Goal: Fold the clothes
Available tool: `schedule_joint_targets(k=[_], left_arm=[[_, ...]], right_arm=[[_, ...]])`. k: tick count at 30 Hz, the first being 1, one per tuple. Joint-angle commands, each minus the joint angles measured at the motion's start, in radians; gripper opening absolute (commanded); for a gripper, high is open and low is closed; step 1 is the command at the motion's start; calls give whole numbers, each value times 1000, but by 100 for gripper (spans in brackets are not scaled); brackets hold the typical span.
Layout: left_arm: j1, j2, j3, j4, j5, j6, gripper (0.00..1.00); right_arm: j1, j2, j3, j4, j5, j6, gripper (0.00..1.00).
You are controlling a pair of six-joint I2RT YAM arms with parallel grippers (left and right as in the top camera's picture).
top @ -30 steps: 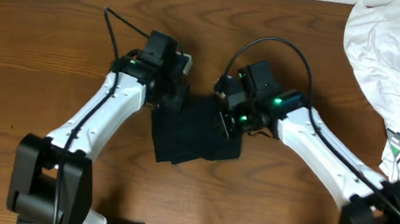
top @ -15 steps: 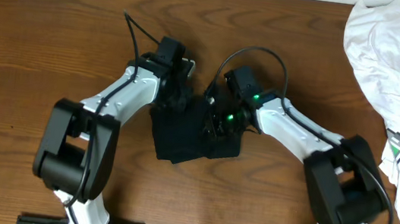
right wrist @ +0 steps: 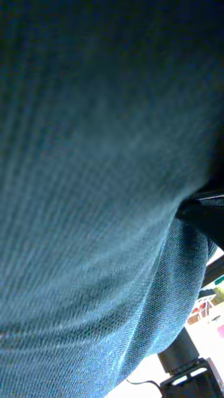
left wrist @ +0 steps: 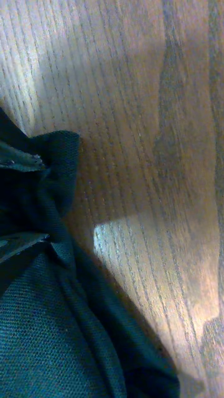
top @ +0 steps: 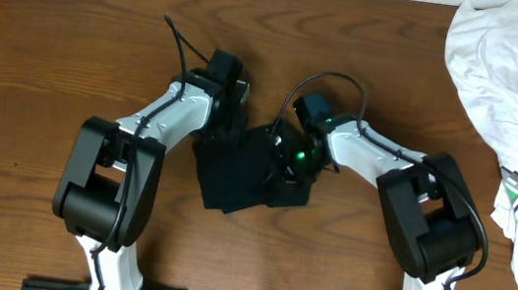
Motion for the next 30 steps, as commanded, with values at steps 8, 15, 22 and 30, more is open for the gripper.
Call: schedule_joint_targets(k=[8, 15, 22, 30], left_arm=[[6, 65, -72, -204, -76, -222, 34], [5, 65, -72, -361, 39, -286, 34], [6, 45, -59, -352, -2, -273, 28], [16, -188, -23, -317, -157, -274, 34]], right_arm=[[-159, 59, 10, 11, 276, -134, 16], [-194, 57, 120, 9, 277, -168, 19], [-192, -22, 237, -128, 278, -220, 20], [-191, -280, 287, -298, 277, -235, 24]])
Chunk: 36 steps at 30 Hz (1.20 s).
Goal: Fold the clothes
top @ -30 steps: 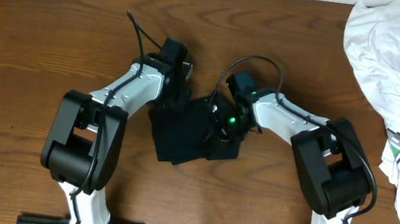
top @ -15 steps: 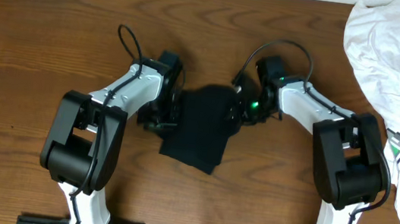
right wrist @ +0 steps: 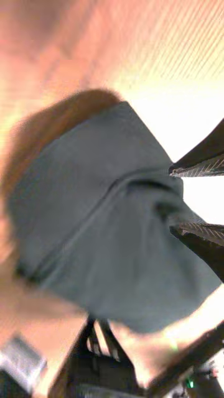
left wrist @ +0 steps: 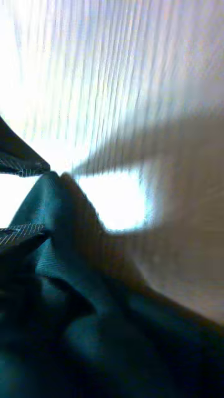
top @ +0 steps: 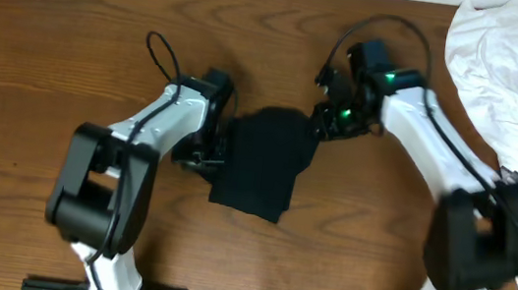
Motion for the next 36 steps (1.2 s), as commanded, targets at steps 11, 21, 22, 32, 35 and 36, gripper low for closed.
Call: schedule_joint_targets(k=[11, 21, 22, 32, 35, 36], left_arm=[[9, -289, -5, 44, 134, 39, 74], [9, -192, -19, 71, 315, 216, 74], [9, -179, -19, 71, 320, 221, 74], [9, -105, -27, 34, 319, 223, 74], [9, -105, -27, 34, 320, 241, 73], [9, -105, -27, 34, 320, 250, 73]], right_arm=[[45, -163, -30, -117, -45, -32, 25], [166, -159, -286, 114, -154, -3, 22], [175, -159, -312, 142, -155, 11, 22], [203, -159, -423, 203, -158, 40, 29], [203, -159, -423, 204, -156, 40, 29], [203, -159, -423, 203, -151, 41, 30]])
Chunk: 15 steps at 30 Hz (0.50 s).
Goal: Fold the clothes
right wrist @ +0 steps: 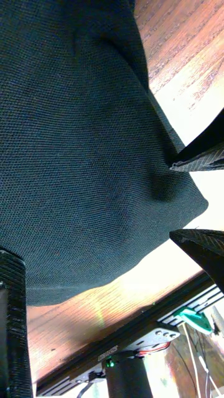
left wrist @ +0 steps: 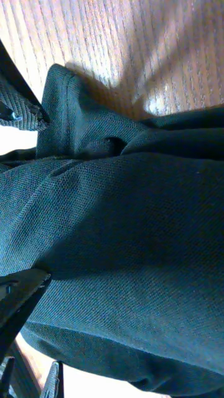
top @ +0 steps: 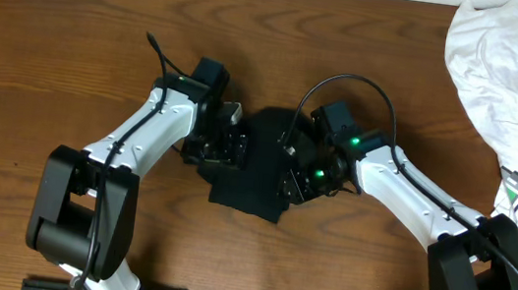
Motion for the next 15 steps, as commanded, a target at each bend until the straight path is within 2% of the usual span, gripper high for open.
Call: schedule_joint_targets(k=[1, 6, 11, 15], left_arm=[[2, 9, -9, -5, 18, 55, 73], [2, 9, -12, -5, 18, 93, 72], [2, 9, -42, 29, 19, 100, 72], [2, 9, -97, 93, 22, 100, 72]], right_arm=[[3, 12, -2, 0, -6, 11, 30], [3, 12, -6, -4, 47, 45, 35], [4, 13, -24, 2, 47, 56, 34], [4, 13, -31, 14, 47, 56, 25]])
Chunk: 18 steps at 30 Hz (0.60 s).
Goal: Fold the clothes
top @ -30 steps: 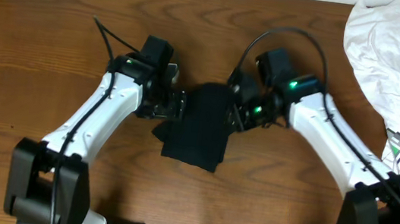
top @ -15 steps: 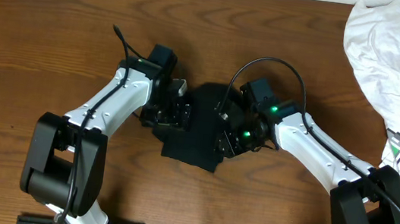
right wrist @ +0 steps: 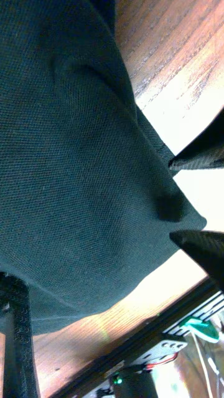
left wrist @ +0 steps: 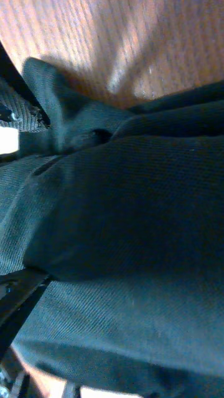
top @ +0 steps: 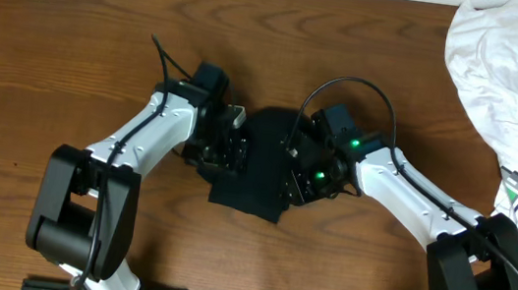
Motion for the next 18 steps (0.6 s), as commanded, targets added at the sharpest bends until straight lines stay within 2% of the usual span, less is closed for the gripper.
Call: schedule_joint_targets(k=[1, 4, 6, 8, 15, 18], left_arm=[[2, 9, -57, 37, 14, 18, 71], [2, 9, -71, 58, 32, 18, 67], [2, 9, -71, 65, 32, 18, 58], [2, 9, -71, 69, 32, 18, 54], [2, 9, -71, 67, 32, 18, 52], [3, 9, -71, 60, 32, 18, 33]], right_arm=[[4, 13, -10, 8, 3, 11, 20], [4, 13, -10, 10, 19, 11, 9], [4, 13, -10, 10, 28, 11, 5], [4, 13, -10, 11, 28, 11, 1], [4, 13, -10, 10, 31, 11, 1], [4, 13, -11, 2, 132, 85, 1]])
